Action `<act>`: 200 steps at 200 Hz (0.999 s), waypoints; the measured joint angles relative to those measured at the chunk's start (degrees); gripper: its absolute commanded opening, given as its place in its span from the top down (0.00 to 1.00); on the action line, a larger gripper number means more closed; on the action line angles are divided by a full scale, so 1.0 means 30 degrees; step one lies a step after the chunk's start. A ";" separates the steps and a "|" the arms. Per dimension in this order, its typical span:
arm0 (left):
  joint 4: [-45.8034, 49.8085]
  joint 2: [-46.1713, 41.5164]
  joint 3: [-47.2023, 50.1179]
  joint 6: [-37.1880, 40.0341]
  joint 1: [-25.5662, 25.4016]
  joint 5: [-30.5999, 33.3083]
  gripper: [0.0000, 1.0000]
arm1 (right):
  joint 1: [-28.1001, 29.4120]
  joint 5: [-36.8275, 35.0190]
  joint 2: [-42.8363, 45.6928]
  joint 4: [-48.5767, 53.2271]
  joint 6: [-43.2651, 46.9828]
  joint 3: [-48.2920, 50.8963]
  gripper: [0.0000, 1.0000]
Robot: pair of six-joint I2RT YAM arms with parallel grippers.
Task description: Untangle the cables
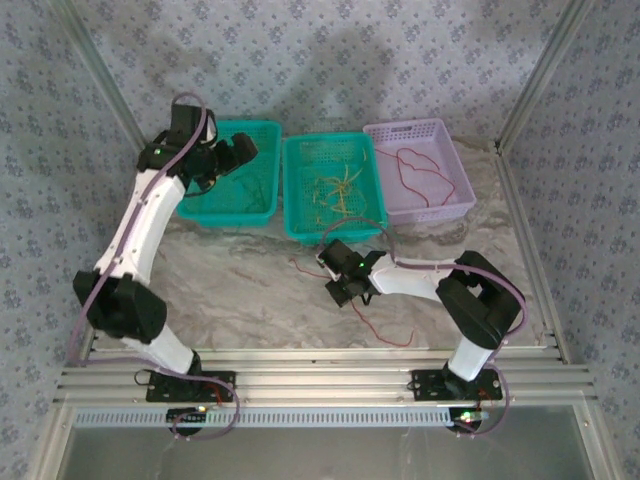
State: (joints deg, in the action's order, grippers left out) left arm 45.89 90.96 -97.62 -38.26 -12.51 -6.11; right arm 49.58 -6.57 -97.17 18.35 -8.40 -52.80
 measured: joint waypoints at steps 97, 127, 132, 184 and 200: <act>-0.1654 -0.5406 0.6637 -0.0058 -0.0015 0.2535 0.00 | -0.0211 0.0364 0.7278 0.0546 0.1887 -0.2164 1.00; -0.2579 -0.6594 0.8204 -0.0051 -0.0015 0.3228 0.01 | -0.1530 0.0357 0.8510 0.1392 0.2251 -0.4932 1.00; -0.2747 -0.6776 0.8400 -0.0051 -0.0015 0.3337 0.00 | -0.1953 0.0364 0.8539 0.1479 0.2259 -0.5435 1.00; -0.3774 -0.7453 0.9056 -0.0073 -0.0015 0.3665 0.00 | -0.8298 0.1093 0.7220 0.1770 0.1450 -1.0309 1.00; -0.4029 -0.7475 0.9180 -0.0102 -0.0036 0.3701 0.00 | -0.9704 0.1290 0.6149 0.1486 0.1129 -1.1730 1.00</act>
State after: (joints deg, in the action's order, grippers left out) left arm 33.80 68.53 -70.08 -38.57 -12.62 4.99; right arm 20.47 -2.70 -78.72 22.81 -5.02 -87.99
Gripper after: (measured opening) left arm 0.994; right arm 0.050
